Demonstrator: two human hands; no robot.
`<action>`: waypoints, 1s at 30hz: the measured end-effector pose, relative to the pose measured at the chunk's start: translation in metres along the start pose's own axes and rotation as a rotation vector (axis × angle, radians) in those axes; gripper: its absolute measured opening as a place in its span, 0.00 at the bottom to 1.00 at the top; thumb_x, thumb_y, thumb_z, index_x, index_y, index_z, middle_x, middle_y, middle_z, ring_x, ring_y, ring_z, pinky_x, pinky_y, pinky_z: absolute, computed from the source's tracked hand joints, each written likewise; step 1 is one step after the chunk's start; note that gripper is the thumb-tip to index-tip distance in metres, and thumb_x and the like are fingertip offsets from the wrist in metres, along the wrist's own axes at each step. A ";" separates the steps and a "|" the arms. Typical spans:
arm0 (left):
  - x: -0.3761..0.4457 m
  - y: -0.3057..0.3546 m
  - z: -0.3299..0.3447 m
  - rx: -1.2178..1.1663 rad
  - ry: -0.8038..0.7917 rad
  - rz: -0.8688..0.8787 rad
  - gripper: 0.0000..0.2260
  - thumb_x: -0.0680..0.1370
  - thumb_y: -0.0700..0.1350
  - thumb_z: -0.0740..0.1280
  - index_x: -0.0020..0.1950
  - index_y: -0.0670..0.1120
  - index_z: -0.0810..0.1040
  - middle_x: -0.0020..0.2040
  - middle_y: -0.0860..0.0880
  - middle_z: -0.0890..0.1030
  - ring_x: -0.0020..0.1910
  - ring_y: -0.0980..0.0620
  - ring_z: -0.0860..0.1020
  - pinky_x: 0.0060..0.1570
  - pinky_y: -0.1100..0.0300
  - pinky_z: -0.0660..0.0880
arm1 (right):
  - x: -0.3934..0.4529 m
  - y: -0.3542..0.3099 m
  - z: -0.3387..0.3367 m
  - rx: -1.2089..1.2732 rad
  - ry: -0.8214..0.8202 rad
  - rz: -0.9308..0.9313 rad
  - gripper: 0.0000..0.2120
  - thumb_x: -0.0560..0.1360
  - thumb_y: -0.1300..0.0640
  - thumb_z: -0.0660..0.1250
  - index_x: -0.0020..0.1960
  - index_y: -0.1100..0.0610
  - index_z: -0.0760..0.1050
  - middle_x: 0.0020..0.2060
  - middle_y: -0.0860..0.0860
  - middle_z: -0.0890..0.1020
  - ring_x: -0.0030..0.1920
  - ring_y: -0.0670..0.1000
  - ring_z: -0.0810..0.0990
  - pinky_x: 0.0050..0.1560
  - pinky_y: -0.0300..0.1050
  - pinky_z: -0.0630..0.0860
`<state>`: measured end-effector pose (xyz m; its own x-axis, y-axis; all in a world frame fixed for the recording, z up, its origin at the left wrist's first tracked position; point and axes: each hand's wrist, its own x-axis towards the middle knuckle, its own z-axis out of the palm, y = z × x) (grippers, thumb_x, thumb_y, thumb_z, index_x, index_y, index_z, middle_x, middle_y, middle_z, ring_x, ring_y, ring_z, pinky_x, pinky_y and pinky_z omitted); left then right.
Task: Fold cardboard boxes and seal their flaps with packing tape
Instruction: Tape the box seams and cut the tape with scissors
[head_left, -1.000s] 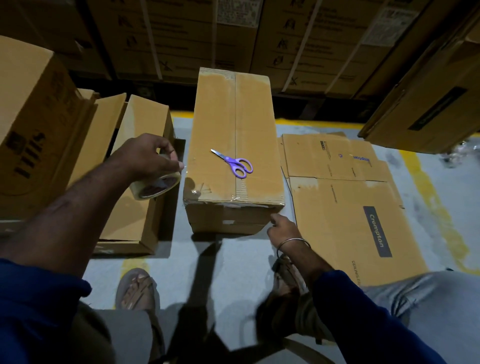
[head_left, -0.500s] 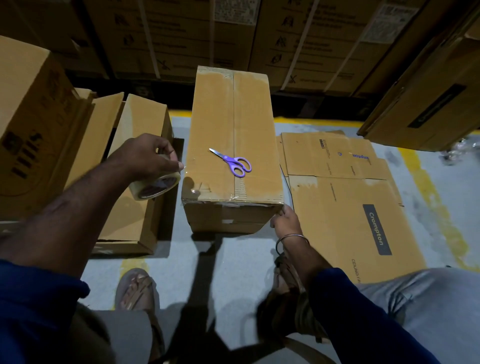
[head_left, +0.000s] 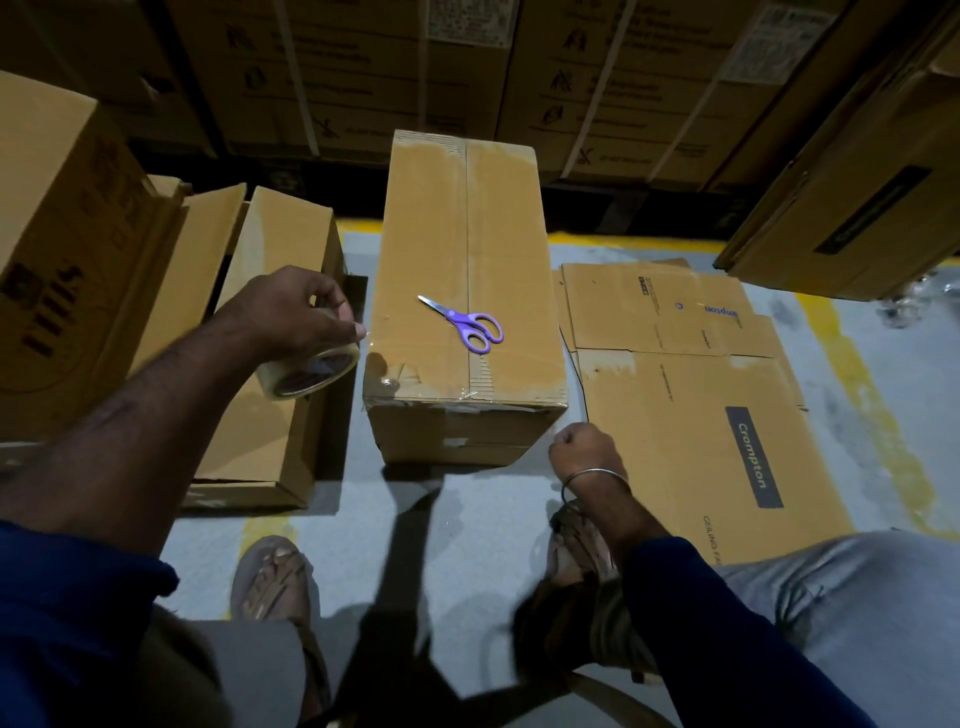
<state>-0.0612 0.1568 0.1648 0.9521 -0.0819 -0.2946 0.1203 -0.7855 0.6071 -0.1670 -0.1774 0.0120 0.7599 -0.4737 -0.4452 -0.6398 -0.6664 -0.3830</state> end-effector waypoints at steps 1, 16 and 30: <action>0.000 -0.001 -0.001 -0.002 0.000 -0.004 0.09 0.74 0.52 0.77 0.47 0.50 0.81 0.54 0.47 0.79 0.55 0.43 0.77 0.52 0.45 0.79 | 0.002 0.002 -0.005 0.000 0.042 0.011 0.09 0.76 0.52 0.66 0.50 0.54 0.82 0.51 0.55 0.84 0.51 0.60 0.82 0.51 0.46 0.77; 0.001 -0.001 0.001 0.001 0.001 -0.004 0.09 0.75 0.51 0.77 0.49 0.49 0.80 0.56 0.47 0.78 0.56 0.43 0.76 0.49 0.48 0.77 | 0.019 0.004 0.007 0.052 -0.015 -0.333 0.18 0.76 0.69 0.64 0.59 0.57 0.85 0.57 0.55 0.86 0.59 0.55 0.82 0.58 0.39 0.72; 0.000 -0.001 0.001 -0.002 -0.026 0.001 0.09 0.74 0.52 0.77 0.47 0.49 0.81 0.56 0.46 0.80 0.55 0.44 0.78 0.50 0.48 0.78 | 0.035 0.017 0.011 0.124 -0.047 -0.298 0.22 0.74 0.73 0.61 0.55 0.56 0.87 0.55 0.55 0.87 0.59 0.56 0.83 0.64 0.45 0.76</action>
<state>-0.0619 0.1566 0.1637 0.9447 -0.0984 -0.3129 0.1200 -0.7842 0.6089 -0.1524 -0.1993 -0.0192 0.9116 -0.2394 -0.3342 -0.4012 -0.6954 -0.5962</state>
